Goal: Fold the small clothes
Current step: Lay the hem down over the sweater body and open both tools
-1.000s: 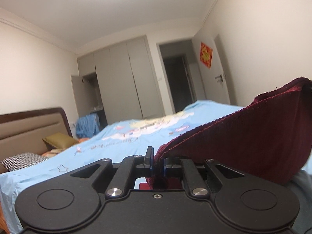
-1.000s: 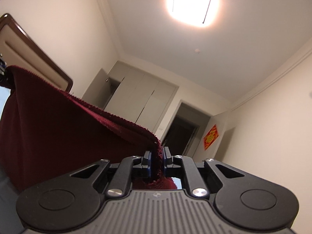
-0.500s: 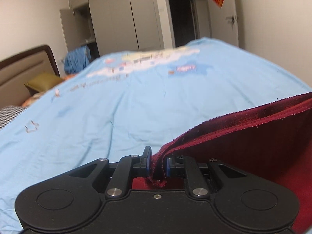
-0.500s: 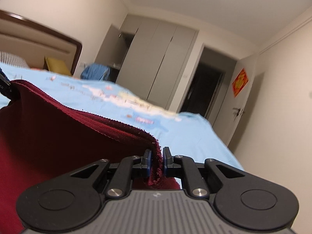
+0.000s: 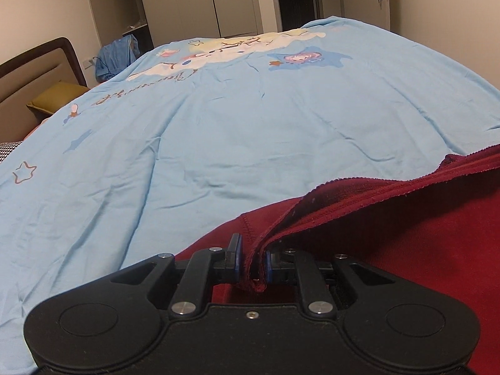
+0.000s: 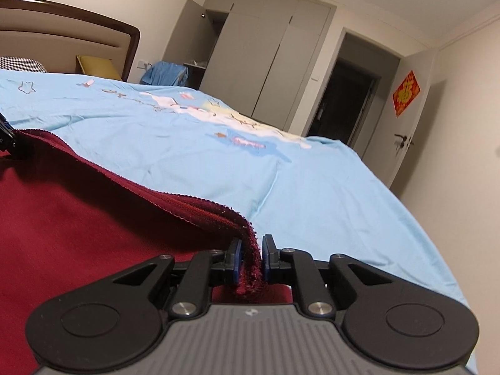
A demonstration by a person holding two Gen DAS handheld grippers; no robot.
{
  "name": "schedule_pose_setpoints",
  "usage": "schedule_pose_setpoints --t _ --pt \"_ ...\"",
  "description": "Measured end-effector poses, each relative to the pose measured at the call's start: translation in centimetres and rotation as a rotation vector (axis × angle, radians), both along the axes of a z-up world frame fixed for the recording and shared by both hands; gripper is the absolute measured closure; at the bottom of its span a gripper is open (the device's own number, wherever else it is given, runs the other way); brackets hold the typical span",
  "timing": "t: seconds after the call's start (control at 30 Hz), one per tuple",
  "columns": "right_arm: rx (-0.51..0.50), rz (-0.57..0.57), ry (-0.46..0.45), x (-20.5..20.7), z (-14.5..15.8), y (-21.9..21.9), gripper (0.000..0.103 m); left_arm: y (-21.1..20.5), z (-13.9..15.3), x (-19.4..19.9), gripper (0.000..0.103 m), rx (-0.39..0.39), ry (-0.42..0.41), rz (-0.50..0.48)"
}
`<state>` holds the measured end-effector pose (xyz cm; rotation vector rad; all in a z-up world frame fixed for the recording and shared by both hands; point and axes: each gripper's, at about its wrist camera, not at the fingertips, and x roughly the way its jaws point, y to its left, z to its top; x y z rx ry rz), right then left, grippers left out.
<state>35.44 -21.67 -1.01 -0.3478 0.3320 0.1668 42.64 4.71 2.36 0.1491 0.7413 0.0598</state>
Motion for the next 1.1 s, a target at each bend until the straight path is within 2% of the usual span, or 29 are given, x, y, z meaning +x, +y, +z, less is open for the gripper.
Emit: schedule_pose_setpoints --t 0.13,0.2,0.23,0.27,0.3,0.33,0.37,0.4,0.53,0.63,0.73,0.83,0.93,1.03,1.1 --pt "0.011 -0.007 0.015 0.6 -0.7 -0.1 0.085 -0.1 -0.8 0.5 0.087 -0.002 0.013 0.009" --pt "0.008 -0.011 0.015 0.7 -1.0 0.0 0.08 0.0 -0.9 0.4 0.083 0.006 0.012 0.012" --pt "0.007 -0.011 0.014 0.8 -0.9 -0.1 0.079 -0.1 -0.7 0.2 0.078 0.014 0.008 0.012" --pt "0.008 -0.01 0.011 0.8 -1.0 -0.1 0.077 -0.1 -0.6 0.1 0.064 0.029 0.002 0.018" --pt "0.011 -0.008 0.011 0.8 -0.8 -0.1 0.07 -0.1 -0.4 0.0 0.055 0.043 -0.004 0.025" --pt "0.015 -0.008 0.007 0.7 -0.8 -0.2 0.058 -0.1 -0.2 -0.2 0.036 0.052 -0.011 0.027" --pt "0.019 -0.009 0.003 0.6 -0.7 -0.4 0.05 0.0 0.0 -0.4 0.021 0.056 -0.018 0.03" --pt "0.025 -0.012 -0.005 0.4 -0.6 -0.6 0.037 0.1 0.3 -0.7 0.017 0.058 -0.028 0.035" --pt "0.054 -0.01 -0.04 -1.0 0.6 -1.4 0.006 0.6 1.3 -2.1 0.003 0.066 -0.057 0.058" --pt "0.064 0.027 -0.064 -3.0 1.4 -2.2 0.0 0.8 1.9 -4.0 0.001 0.061 -0.09 0.053" --pt "0.057 0.142 -0.035 -5.1 1.5 -2.6 0.0 0.6 2.3 -6.3 0.001 0.019 -0.14 -0.012" --pt "0.055 0.339 0.089 -6.5 0.9 -2.3 0.0 -0.2 2.1 -8.2 0.001 -0.052 -0.163 -0.155" --pt "0.042 0.519 0.224 -6.9 0.1 -1.1 0.0 -2.0 1.2 -8.9 0.001 -0.12 -0.104 -0.374" --pt "0.045 0.569 0.278 -5.9 -0.2 0.0 0.0 -4.1 -0.1 -8.8 0.001 -0.082 -0.091 -0.517" --pt "0.104 0.563 0.312 -4.0 -0.1 -0.2 0.0 -4.9 -1.0 -7.8 0.001 -0.035 -0.09 -0.534"
